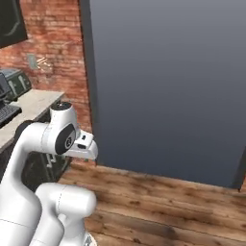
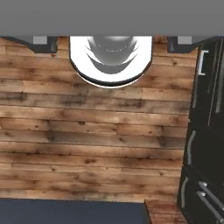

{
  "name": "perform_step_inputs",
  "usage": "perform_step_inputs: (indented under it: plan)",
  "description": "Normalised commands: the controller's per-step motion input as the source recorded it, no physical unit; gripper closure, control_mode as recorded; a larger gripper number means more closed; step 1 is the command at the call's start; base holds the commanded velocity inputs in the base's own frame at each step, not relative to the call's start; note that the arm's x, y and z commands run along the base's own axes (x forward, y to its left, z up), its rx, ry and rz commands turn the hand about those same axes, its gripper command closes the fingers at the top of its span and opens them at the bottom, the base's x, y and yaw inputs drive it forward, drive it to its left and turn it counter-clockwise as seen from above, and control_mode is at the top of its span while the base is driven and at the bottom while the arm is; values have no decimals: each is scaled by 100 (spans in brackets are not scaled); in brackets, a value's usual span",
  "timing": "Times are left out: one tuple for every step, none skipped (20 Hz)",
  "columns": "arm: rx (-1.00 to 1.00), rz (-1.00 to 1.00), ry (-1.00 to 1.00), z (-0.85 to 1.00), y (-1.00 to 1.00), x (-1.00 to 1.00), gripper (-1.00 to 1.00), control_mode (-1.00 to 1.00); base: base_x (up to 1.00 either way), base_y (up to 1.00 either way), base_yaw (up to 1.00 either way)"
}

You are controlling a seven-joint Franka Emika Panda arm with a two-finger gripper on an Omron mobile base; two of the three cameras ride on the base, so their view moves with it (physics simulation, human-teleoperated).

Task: Place one of the steaks on the plate and the other in the bowl. Then place the bowl in the fridge.

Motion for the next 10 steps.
perform_step_inputs:
  plan:
    - [0, 0, 0, 0, 0, 0, -100, 100, 4, -53, -85]
    - [0, 0, 0, 0, 0, 0, -100, 100, 4, -52, -86]
    - [0, 0, 0, 0, 0, 0, -100, 100, 2, -49, -86]
    - [0, 0, 0, 0, 0, 0, -100, 100, 2, -49, -87]
    - [0, 0, 0, 0, 0, 0, -100, 100, 2, -49, -87]
    - [0, 0, 0, 0, 0, 0, -100, 100, 1, -48, -87]
    - [0, 0, 0, 0, 0, 0, -100, 100, 1, -46, -87]
    - [0, 0, 0, 0, 0, 0, -100, 100, 0, -45, -87]
    - [0, 0, 0, 0, 0, 0, -100, 100, 0, -44, -87]
    - [0, 0, 0, 0, 0, 0, -100, 100, 0, -44, -87]
